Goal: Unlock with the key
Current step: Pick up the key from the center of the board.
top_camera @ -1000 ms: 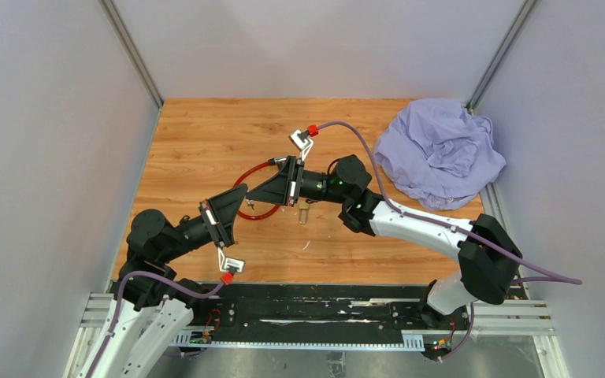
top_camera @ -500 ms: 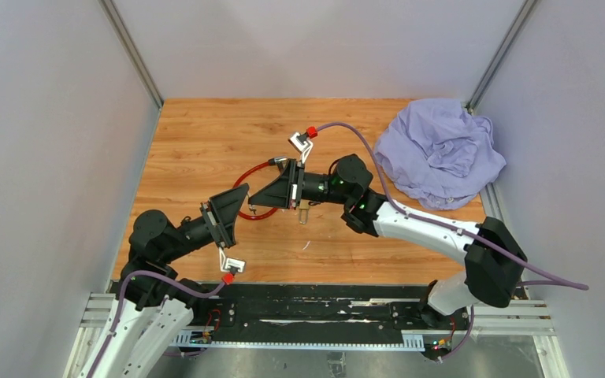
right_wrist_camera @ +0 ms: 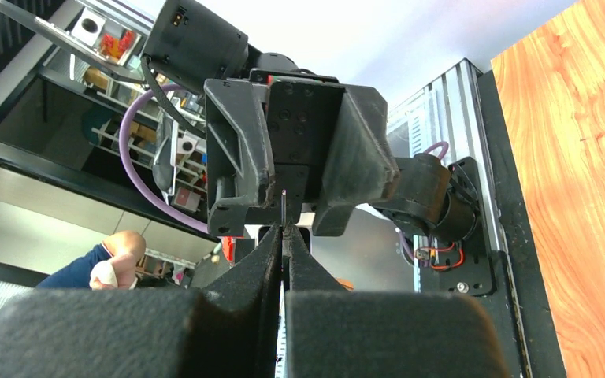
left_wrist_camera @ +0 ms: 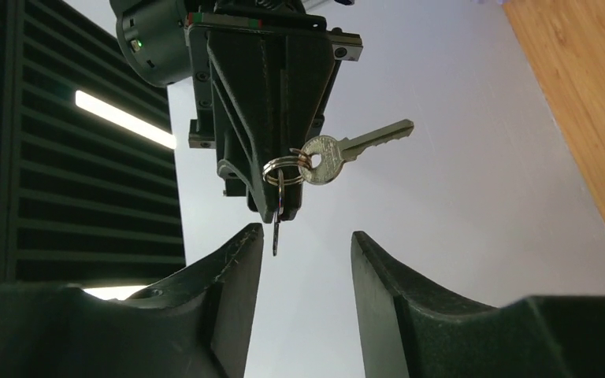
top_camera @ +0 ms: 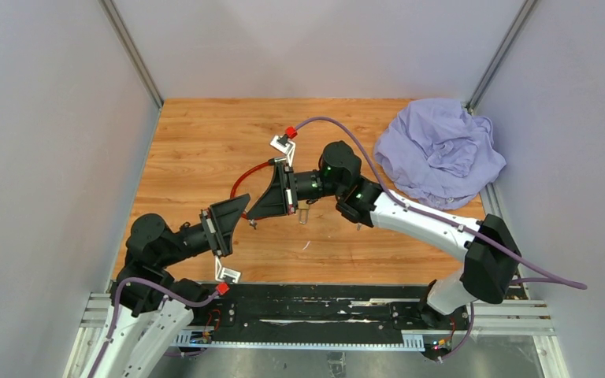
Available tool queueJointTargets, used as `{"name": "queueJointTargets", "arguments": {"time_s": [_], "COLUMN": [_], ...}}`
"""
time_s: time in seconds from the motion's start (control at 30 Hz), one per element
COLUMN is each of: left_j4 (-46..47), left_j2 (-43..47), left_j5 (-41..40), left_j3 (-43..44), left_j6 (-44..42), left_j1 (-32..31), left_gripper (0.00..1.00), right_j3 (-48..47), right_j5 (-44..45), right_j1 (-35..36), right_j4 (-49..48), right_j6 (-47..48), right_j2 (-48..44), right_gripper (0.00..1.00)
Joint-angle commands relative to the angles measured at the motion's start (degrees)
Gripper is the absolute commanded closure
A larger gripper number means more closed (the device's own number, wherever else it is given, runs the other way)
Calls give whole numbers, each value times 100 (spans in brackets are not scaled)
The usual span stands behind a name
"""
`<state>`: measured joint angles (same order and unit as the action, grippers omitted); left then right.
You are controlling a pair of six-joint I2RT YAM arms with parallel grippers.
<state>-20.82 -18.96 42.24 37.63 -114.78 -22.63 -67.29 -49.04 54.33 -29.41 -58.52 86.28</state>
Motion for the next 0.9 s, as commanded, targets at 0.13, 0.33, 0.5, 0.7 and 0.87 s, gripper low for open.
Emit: {"name": "queueJointTargets", "arguments": {"time_s": [0.13, 0.33, 0.5, 0.7, 0.87], "left_j4": [-110, -219, -295, -219, 49], "left_j2": [191, 263, 294, 292, 263], "left_j5": [393, 458, 428, 351, 129], "left_j3": [134, 105, 105, 97, 67], "left_j6": [-66, -120, -127, 41, 463], "left_j1": [-11, -12, -9, -13, -13], "left_gripper": [64, 76, 75, 99, 100], "right_j3": [-348, -480, -553, -553, -334], "right_j5": [-353, -359, -399, -495, -460], "right_j1": [-112, -117, -122, -133, -184], "right_j4": [586, 479, 428, 344, -334], "right_j6": [444, 354, 316, 290, -68], "right_j2": [94, 203, 271, 320, 325], "right_gripper": [99, 100, 99, 99, 80]}}
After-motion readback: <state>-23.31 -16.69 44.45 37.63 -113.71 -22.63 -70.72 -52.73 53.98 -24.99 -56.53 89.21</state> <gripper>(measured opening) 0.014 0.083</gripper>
